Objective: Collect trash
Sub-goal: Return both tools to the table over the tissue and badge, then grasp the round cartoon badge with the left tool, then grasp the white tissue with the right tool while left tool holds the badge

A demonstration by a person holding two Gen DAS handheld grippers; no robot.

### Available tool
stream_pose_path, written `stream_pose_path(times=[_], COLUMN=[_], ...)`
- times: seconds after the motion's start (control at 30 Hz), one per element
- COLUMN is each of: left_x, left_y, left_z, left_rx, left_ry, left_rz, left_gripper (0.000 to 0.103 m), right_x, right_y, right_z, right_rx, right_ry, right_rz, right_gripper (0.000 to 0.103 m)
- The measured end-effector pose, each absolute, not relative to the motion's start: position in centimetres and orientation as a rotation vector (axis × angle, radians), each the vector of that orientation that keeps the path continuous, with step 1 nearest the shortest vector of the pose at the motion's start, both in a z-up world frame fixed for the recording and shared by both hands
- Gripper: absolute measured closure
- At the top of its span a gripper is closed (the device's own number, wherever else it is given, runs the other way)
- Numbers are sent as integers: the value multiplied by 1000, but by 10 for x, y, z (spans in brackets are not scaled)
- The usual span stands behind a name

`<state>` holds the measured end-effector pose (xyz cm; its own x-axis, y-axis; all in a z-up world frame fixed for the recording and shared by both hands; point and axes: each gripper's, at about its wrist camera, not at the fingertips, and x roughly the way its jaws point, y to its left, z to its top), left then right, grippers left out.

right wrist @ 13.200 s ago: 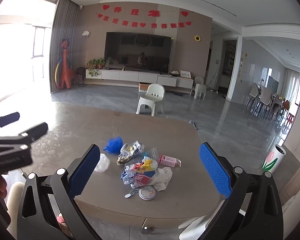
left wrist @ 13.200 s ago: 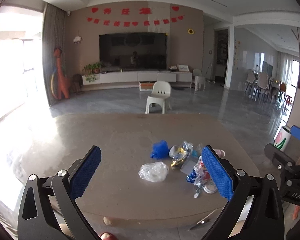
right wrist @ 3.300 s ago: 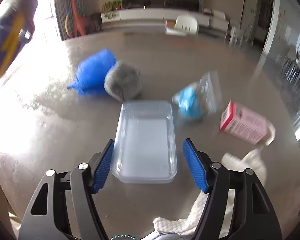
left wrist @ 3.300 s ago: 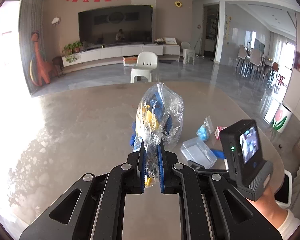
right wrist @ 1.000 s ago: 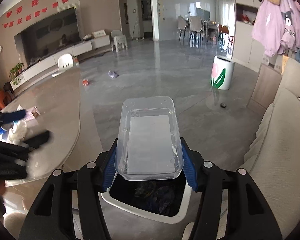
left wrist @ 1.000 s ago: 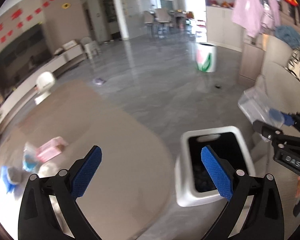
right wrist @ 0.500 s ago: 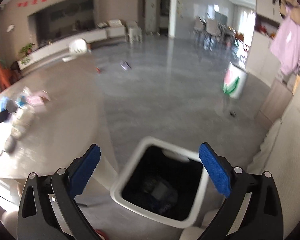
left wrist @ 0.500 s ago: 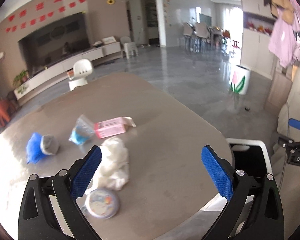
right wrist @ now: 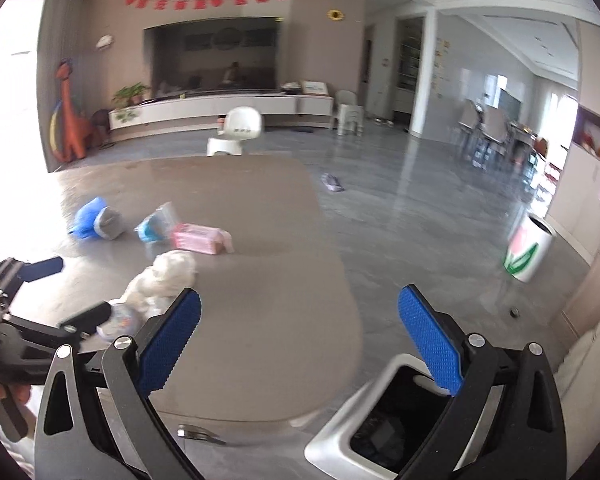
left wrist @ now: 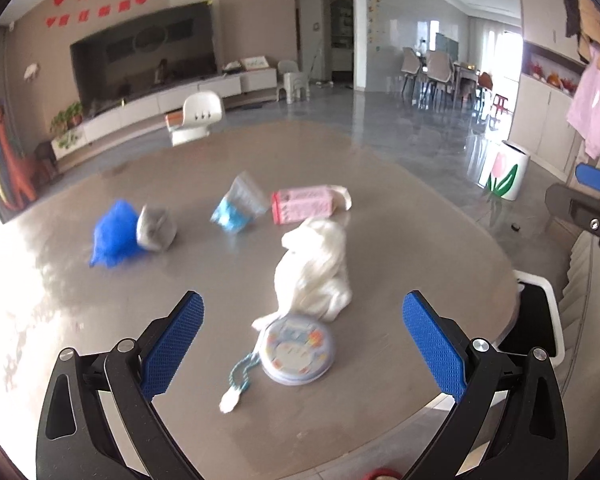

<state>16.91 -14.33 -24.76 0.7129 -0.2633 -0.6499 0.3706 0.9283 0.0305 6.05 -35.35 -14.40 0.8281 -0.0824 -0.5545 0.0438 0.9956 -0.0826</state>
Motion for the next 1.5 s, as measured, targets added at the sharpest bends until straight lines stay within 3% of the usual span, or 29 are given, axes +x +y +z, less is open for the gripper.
stream_pose_path(times=[0.6, 0.7, 0.83, 1.5], left_x=[196, 191, 187, 182], left_y=[-135, -141, -141, -76], left_z=[-317, -320, -316, -275], left_rx=[140, 202, 210, 195], left_ry=[865, 840, 817, 748], left_rz=[-424, -417, -455, -349], left_gripper=[6, 12, 43, 46], right_x=[104, 110, 118, 149], right_y=[-296, -295, -291, -259], right_z=[-169, -174, -182, -199], right_rx=[-120, -119, -114, -129], right_ry=[664, 676, 694, 718], right_rz=[34, 38, 49, 140], right_gripper=[5, 5, 5, 5])
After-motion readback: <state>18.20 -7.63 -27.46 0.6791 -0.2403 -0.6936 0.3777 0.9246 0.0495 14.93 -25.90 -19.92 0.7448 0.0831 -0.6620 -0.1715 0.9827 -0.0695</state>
